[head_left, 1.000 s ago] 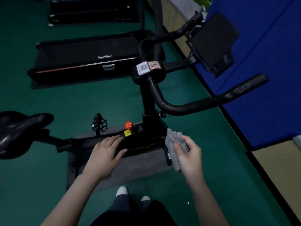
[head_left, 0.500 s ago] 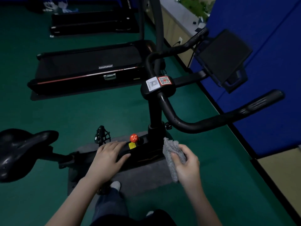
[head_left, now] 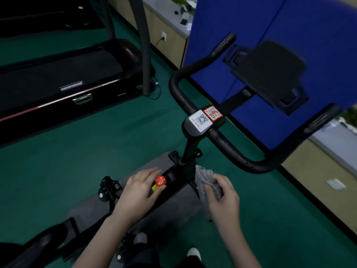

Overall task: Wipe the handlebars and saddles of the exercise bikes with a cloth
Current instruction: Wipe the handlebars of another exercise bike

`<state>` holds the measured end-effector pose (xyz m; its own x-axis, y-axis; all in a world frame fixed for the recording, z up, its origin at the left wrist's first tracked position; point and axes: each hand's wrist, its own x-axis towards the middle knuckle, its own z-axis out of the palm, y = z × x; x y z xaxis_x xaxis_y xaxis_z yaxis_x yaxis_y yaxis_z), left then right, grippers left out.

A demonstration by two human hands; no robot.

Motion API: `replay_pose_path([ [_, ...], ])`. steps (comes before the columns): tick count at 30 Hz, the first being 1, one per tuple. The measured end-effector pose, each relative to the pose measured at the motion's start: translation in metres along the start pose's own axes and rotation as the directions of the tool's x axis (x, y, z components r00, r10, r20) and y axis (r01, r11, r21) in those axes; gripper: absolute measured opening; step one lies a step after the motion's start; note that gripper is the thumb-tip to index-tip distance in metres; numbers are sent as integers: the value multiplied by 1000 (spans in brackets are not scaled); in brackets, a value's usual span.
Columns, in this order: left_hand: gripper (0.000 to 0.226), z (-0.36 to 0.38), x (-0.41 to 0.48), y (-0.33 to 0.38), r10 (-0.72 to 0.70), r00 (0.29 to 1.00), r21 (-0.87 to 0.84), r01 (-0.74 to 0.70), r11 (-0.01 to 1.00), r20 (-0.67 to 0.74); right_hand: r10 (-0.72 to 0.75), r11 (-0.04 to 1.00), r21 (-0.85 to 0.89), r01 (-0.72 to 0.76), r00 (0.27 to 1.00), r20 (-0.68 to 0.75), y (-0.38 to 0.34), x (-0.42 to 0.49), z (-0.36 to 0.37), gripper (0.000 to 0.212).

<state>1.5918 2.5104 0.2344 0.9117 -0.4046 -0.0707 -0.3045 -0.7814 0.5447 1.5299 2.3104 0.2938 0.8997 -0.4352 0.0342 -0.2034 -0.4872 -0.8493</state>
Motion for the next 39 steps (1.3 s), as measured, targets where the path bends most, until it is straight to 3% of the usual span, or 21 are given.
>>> replay_pose_path([
  [4, 49, -21, 26, 6, 164, 984, -71, -169, 983, -76, -126, 990, -91, 108, 965, -231, -24, 2, 5, 25],
  [8, 44, -41, 53, 25, 321, 922, -85, -345, 935, -215, -314, 942, -260, 212, 829, -462, -49, 22, 1, 24],
  [11, 40, -47, 76, 43, 417, 847, -72, -463, 884, -330, -464, 855, -460, 239, 749, -474, -62, 52, -1, 21],
  [13, 40, -48, 91, 55, 458, 810, -54, -510, 859, -366, -499, 802, -542, 252, 782, -374, -66, 74, 5, 23],
  [16, 38, -48, 112, 69, 486, 786, -48, -542, 839, -383, -423, 775, -587, 234, 882, -208, -64, 89, 15, 38],
  [18, 37, -46, 121, 74, 495, 782, -56, -553, 831, -379, -394, 760, -611, 223, 905, -160, -57, 86, 12, 41],
  [26, 34, -38, 140, 74, 515, 754, -59, -585, 809, -407, -431, 700, -675, 232, 891, -140, -41, 78, -4, 41],
  [32, 34, -36, 143, 71, 525, 728, -54, -605, 794, -441, -481, 647, -661, 379, 876, 32, -37, 82, -14, 43],
  [36, 33, -35, 143, 72, 511, 732, -72, -600, 796, -452, -417, 727, -616, 302, 908, -48, -41, 85, -28, 35],
  [39, 33, -35, 143, 72, 502, 733, -82, -597, 798, -458, -218, 864, -483, 146, 971, -96, -55, 114, -22, 31],
])
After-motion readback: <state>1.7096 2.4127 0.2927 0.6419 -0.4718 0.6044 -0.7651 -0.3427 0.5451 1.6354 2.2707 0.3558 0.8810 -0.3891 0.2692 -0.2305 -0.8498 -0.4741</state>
